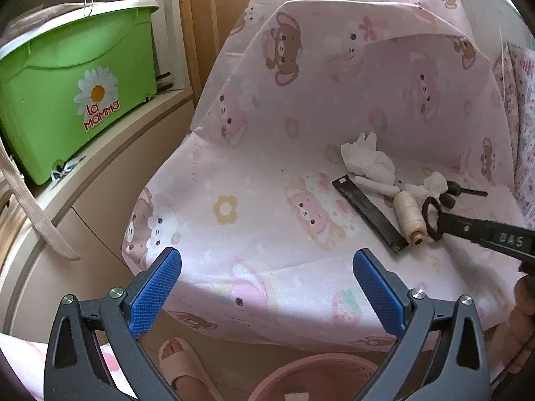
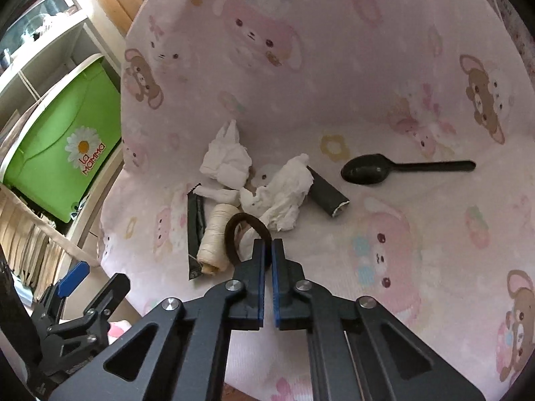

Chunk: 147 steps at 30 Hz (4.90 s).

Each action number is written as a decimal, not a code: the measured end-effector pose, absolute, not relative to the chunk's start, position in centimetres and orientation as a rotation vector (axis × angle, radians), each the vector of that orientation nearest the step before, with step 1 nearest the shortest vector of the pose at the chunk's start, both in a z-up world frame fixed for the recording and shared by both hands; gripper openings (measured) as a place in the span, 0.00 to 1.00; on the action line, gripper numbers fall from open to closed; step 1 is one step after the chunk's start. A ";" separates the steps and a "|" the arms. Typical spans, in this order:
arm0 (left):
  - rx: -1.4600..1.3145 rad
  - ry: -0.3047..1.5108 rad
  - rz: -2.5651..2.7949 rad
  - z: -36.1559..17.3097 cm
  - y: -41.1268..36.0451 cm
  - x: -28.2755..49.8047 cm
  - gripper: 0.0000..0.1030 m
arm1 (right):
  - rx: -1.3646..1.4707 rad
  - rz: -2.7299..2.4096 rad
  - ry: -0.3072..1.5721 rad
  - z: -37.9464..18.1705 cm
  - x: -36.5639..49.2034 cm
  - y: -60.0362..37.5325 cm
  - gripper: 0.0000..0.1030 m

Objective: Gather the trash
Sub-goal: 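Grasp the black hair tie with the right gripper, then grasp the cream thread spool with the left gripper, then carry the spool and hair tie down over the pink basket, then open the right gripper then the left gripper to drop both items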

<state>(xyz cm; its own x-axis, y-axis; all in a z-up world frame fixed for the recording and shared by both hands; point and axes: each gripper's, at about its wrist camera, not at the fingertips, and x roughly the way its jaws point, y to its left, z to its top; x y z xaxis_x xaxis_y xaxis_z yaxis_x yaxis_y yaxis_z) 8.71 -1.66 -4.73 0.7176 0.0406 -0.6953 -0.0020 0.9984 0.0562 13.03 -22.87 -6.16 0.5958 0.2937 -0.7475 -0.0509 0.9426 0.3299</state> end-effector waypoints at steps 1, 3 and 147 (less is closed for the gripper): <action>0.056 0.770 0.024 -4.7 -1.7 8.7 0.99 | 0.282 0.205 0.909 -5.9 12.8 -22.8 0.04; 0.056 0.765 0.026 -4.7 -1.9 8.7 0.99 | 0.281 0.214 0.895 -5.1 12.2 -22.9 0.04; -0.057 1.834 -0.117 -27.0 -4.3 3.8 0.31 | -0.045 0.056 1.618 -23.6 2.1 -18.1 0.49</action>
